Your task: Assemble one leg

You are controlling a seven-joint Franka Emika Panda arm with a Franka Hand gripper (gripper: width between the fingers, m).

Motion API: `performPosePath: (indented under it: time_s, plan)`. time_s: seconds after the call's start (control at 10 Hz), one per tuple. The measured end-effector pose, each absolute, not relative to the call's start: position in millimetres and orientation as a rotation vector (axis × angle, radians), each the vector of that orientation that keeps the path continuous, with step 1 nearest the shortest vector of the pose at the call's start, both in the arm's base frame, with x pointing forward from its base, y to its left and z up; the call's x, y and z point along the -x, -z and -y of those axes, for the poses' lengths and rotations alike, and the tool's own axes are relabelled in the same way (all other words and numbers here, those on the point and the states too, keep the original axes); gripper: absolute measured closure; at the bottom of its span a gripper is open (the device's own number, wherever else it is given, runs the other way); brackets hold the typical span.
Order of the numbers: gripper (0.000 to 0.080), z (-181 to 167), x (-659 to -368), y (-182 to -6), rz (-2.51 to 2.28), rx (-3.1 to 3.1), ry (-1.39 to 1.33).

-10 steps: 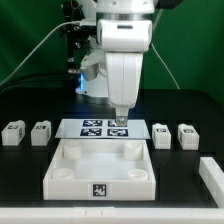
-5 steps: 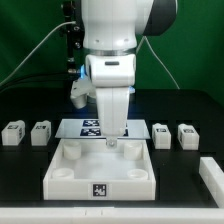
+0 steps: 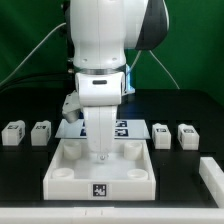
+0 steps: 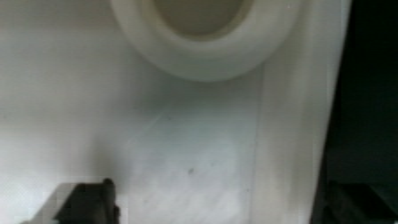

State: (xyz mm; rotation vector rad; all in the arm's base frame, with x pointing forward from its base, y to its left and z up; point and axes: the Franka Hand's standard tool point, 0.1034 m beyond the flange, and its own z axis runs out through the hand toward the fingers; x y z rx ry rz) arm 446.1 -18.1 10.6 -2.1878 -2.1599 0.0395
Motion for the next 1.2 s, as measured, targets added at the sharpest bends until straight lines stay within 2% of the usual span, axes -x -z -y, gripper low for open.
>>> performPosePath:
  time_s: [0.2, 0.3, 0.4, 1.2]
  plan:
    - [0.0567, 18.2, -445.9, -10.5, 2.159, 2.188, -0.04]
    - [0.0567, 18.3, -445.8, -10.5, 2.159, 2.188, -0.04]
    - [0.0739, 18.3, -445.8, -10.5, 2.159, 2.188, -0.04]
    - [0.0739, 18.1, -450.8, -12.7, 2.165, 2.201, -0.021]
